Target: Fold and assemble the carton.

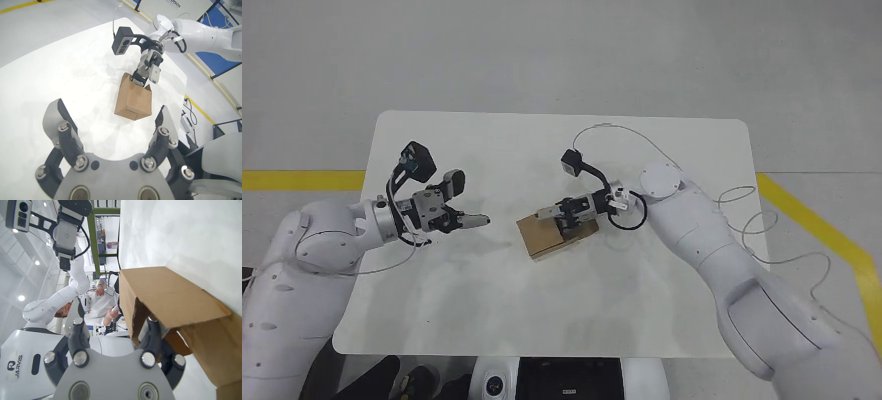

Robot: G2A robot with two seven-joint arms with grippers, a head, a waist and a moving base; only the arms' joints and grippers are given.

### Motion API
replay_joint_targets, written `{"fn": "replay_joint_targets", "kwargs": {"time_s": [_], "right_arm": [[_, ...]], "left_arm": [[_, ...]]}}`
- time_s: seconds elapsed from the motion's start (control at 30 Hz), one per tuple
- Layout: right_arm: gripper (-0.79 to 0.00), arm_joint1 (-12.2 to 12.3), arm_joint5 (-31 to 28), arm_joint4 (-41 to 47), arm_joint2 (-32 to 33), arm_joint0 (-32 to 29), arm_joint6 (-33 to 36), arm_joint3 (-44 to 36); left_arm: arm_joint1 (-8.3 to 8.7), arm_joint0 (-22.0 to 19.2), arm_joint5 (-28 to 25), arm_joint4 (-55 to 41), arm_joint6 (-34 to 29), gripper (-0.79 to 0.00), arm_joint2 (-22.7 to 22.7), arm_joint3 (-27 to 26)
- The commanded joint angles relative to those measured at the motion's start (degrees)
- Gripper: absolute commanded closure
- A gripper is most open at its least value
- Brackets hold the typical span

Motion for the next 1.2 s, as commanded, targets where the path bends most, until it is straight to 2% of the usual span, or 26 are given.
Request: {"fn": "replay_joint_targets", "kwargs": {"time_s": [0.0, 0.1, 0.23, 0.43, 0.63, 0.73, 0.9, 1.0, 1.17], "right_arm": [[-0.785, 0.74, 0.22, -0.14, 0.92, -0.13, 0.22, -0.6], [-0.785, 2.23, 0.41, -0.45, 2.78, -0.92, 0.41, -2.1], [-0.785, 4.43, -0.09, -0.92, 6.08, -2.72, -0.1, -5.44], [-0.785, 8.16, 0.48, -3.62, 12.61, -6.41, -3.44, -13.27], [-0.785, 12.03, 4.23, -7.64, 20.8, -13.1, -8.17, -27.09], [-0.785, 13.66, 6.83, -9.52, 24.83, -17.49, -10.09, -34.61], [-0.785, 15.59, 10.61, -11.42, 30.19, -24.25, -12.08, -44.93], [-0.785, 16.18, 11.8, -11.92, 31.87, -26.6, -12.47, -48.07], [-0.785, 16.82, 12.73, -11.72, 33.72, -29.53, -13.34, -51.44]], "left_arm": [[0.0, -0.17, -2.96, 3.51, 1.91, -0.785, 0.06, -0.21], [-0.12, 0.26, -7.14, 8.69, 5.76, -0.785, 0.44, 0.02], [-0.35, 1.62, -9.71, 14.76, 10.34, -0.785, 1.14, -1.64], [-0.71, 5.33, -8.35, 21.38, 15.97, -0.785, 2.15, -7.07], [-1.08, 9.04, -6.93, 32.59, 21.06, -0.785, 3.96, -12.8], [-1.4, 9.98, -5.99, 40.35, 25.29, -0.785, 5.67, -13.5], [-2.3, 9.41, -0.58, 50.77, 32.66, -0.785, 10.52, -11.01], [-2.75, 8.33, 2.12, 54.45, 35.02, -0.785, 12.78, -9.23], [-3.48, 5.89, 4.14, 54.91, 35.34, -0.785, 15.74, -5.6]]}}
